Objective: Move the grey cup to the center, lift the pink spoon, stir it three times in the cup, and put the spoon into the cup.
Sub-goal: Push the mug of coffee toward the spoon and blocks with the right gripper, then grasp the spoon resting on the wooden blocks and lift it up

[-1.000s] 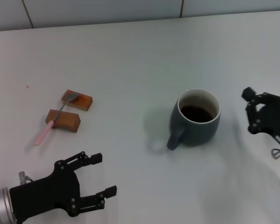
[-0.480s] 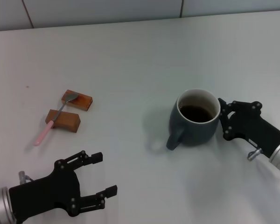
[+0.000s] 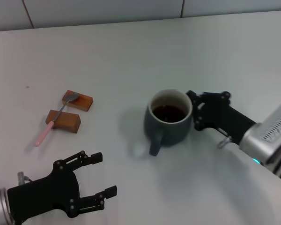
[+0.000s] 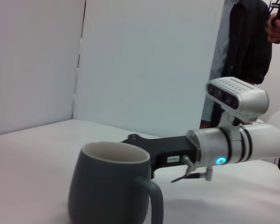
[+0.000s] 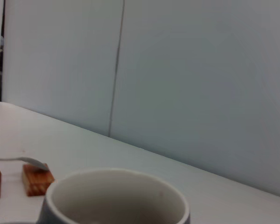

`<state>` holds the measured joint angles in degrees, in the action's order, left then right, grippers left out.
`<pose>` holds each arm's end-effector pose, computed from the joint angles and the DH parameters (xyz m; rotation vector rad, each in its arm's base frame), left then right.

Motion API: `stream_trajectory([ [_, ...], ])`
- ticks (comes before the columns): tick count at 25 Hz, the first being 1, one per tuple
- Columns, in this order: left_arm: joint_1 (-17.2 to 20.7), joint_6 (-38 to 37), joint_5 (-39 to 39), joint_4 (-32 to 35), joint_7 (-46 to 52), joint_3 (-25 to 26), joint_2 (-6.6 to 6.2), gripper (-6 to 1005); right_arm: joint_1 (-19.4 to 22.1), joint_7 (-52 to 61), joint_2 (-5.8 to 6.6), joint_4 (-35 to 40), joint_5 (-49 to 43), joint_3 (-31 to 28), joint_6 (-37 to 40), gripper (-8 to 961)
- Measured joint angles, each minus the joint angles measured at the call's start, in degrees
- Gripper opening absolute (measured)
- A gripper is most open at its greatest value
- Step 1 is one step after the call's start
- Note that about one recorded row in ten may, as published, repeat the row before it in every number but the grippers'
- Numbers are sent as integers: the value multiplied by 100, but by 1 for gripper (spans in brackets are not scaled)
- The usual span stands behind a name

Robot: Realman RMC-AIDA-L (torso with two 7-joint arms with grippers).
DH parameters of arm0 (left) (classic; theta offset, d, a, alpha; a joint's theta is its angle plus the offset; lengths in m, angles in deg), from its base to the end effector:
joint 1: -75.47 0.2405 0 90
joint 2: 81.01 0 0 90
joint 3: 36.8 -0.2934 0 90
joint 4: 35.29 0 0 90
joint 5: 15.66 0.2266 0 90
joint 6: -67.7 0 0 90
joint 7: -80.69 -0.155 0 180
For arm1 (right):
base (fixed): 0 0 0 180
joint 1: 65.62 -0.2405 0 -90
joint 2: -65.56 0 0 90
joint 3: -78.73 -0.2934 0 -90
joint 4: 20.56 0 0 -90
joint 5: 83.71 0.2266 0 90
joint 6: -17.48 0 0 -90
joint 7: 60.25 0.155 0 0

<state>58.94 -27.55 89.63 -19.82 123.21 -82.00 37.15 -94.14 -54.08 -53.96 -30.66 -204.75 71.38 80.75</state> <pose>-0.3546 0.2276 -0.0820 -2.6929 -0.4306 -0.9197 0.3283 0.3301 -0.1339 -2.1948 0.3117 0.5859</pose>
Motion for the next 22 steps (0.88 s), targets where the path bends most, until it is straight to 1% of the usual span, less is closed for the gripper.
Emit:
stream_trajectory([
  [8,35,-35,0,9,0,15,-5,846,-665,-5,-11,-554,10,-48,-664,18],
  [13,51,-38,0,9,-12,18,-4,846,-852,-8,-11,-704,10,-100,-785,19],
  [15,56,-38,0,9,-19,20,-4,846,-813,-8,-11,-708,11,-187,-769,19],
  [18,65,-37,0,9,-25,26,-4,846,-575,4,4,-678,11,-492,-522,19],
  [20,65,-37,0,9,-25,26,-4,846,-306,48,23,-631,12,-740,-53,20],
  [22,70,-31,1,9,-27,34,-4,845,-19,162,36,-524,3,-885,621,20],
])
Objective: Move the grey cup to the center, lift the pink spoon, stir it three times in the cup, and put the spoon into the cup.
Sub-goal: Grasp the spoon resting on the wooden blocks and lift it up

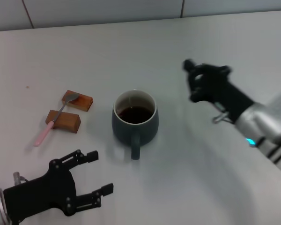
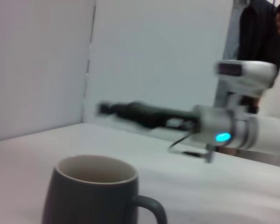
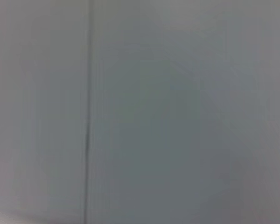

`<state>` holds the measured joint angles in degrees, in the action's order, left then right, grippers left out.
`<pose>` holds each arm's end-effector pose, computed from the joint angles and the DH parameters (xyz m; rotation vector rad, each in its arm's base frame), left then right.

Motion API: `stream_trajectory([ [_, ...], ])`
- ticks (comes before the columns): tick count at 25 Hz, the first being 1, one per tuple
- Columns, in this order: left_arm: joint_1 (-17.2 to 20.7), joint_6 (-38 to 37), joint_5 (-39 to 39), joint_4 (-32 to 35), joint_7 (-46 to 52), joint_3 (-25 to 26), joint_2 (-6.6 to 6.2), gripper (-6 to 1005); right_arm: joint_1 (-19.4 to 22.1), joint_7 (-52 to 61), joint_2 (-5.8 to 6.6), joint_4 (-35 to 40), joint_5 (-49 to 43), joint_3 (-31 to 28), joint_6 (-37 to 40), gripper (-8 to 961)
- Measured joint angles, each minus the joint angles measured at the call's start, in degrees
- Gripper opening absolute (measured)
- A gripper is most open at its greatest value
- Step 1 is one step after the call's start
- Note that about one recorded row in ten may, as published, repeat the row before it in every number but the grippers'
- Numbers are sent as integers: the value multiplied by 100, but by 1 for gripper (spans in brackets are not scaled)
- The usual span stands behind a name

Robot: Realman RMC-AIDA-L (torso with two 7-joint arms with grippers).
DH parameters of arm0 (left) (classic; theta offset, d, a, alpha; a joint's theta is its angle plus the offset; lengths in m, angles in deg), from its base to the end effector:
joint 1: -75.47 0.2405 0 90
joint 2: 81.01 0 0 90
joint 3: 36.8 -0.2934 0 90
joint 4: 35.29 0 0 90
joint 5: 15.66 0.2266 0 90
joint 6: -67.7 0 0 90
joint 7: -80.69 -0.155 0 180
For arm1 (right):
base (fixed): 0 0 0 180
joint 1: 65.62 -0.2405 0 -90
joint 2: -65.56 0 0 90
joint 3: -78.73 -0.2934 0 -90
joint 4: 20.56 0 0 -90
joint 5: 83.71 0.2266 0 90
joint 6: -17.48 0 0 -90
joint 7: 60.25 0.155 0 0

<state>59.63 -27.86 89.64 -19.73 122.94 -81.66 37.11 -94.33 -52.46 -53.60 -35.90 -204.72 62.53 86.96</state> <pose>-0.3570 0.2238 -0.0806 -2.6822 -0.4365 -0.9211 0.2948 0.3443 -0.1173 -2.0201 0.3787 0.8410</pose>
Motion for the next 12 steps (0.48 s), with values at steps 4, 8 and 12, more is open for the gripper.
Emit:
stream_trajectory([
  [4,1,6,0,0,-3,121,1,845,442,798,7,588,-130,99,1729,20],
  [8,-8,-39,7,0,-127,248,7,845,680,1732,9,1517,-679,346,3176,21],
  [12,-10,-45,24,0,-157,232,22,845,871,2261,22,2435,-1261,787,4054,21],
])
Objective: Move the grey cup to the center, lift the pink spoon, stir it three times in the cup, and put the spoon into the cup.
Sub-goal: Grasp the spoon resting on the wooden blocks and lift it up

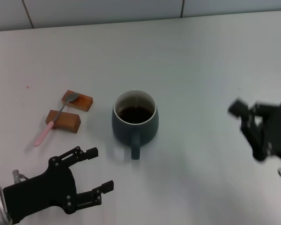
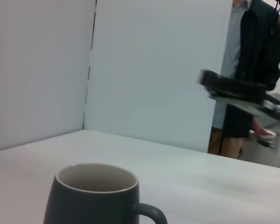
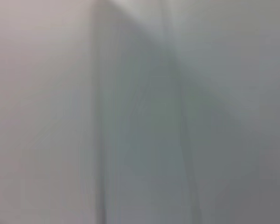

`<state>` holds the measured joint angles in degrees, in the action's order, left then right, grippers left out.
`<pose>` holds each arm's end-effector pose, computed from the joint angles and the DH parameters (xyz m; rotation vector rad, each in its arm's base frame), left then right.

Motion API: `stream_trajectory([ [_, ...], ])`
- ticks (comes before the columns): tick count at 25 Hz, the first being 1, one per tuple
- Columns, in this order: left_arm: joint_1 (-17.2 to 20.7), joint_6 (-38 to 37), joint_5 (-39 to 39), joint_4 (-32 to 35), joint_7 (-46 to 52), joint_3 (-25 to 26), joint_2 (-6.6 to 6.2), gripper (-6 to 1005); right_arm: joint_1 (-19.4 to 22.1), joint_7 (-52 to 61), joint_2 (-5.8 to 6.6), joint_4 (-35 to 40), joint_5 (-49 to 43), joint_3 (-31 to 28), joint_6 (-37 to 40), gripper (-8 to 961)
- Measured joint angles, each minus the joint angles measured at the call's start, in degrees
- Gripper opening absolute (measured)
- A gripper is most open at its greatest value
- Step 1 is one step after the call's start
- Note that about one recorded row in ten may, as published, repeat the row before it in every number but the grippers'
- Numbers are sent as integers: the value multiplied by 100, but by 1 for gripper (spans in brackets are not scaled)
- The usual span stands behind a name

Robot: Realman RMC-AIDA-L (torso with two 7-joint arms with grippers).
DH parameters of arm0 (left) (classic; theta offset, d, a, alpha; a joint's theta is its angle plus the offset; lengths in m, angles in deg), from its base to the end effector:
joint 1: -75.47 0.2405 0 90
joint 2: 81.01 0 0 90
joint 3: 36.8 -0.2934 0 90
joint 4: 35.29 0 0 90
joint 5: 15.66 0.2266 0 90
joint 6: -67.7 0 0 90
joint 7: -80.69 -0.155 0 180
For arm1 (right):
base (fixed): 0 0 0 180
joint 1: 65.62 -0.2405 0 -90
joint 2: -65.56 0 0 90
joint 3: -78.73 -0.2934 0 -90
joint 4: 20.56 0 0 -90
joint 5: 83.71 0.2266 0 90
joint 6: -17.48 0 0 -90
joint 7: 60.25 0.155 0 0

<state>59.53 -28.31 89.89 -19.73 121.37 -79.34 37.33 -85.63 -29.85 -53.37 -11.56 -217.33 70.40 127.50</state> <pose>-0.3558 0.2271 -0.0778 -2.6447 -0.4024 -0.9332 0.3304 0.2425 -0.0410 -2.2230 0.2292 1.2452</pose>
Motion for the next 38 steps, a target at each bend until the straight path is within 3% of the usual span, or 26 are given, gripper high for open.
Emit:
stream_trajectory([
  [5,-5,-36,12,0,-1,-7,1,845,113,506,2,691,-331,713,-33,22],
  [15,0,-68,11,-12,-42,-9,-4,844,144,594,-3,837,-750,1556,-941,23],
  [26,3,-43,10,-35,-65,-11,-4,844,194,569,-16,864,-728,1435,-977,371],
  [31,3,-41,10,-43,-67,-14,-4,844,192,569,-16,867,-727,1437,-984,603],
  [38,3,-41,10,-45,-68,-12,-4,843,190,570,-16,867,-727,1447,-1003,698],
])
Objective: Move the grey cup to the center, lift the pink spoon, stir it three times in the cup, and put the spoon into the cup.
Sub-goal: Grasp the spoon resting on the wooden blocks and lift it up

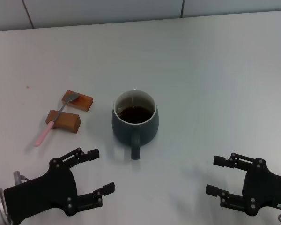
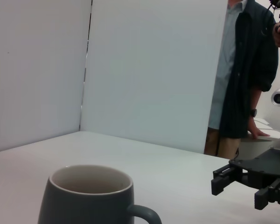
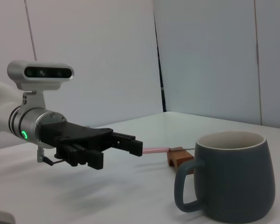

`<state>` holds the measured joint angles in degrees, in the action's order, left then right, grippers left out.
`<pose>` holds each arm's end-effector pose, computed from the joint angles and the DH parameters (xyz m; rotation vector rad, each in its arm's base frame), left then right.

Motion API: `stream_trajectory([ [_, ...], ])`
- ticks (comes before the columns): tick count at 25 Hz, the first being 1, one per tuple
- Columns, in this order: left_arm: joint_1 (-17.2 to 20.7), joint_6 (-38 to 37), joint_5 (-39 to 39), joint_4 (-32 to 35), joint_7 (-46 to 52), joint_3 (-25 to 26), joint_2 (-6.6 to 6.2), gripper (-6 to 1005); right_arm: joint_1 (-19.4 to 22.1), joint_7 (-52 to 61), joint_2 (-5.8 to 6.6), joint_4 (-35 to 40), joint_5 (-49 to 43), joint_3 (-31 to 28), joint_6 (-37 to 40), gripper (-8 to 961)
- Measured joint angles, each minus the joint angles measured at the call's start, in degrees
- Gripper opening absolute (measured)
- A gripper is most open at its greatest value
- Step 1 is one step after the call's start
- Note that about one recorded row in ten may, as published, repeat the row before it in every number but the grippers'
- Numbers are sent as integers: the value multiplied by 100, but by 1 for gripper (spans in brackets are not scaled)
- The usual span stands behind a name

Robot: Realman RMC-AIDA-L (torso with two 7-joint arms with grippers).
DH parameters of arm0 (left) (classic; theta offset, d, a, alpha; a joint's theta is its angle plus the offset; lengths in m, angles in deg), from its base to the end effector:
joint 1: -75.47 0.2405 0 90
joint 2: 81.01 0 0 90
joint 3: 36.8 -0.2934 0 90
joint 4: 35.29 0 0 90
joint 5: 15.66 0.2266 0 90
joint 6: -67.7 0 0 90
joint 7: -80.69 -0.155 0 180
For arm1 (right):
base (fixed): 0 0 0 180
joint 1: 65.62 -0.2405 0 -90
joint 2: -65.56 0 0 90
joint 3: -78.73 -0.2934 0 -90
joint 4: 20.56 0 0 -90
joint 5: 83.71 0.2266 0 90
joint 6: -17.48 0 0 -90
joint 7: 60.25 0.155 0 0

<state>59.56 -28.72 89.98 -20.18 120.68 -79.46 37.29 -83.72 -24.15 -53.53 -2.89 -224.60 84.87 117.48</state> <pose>-0.3551 0.2248 -0.0786 -2.6487 -0.3926 -0.9419 0.3748 0.2174 -0.0665 -2.6422 0.3846 0.8338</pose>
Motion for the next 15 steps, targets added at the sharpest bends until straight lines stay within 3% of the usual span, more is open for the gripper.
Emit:
stream_trajectory([
  [15,0,-4,-20,-2,-9,14,17,843,-1,0,9,0,0,-6,-29,698],
])
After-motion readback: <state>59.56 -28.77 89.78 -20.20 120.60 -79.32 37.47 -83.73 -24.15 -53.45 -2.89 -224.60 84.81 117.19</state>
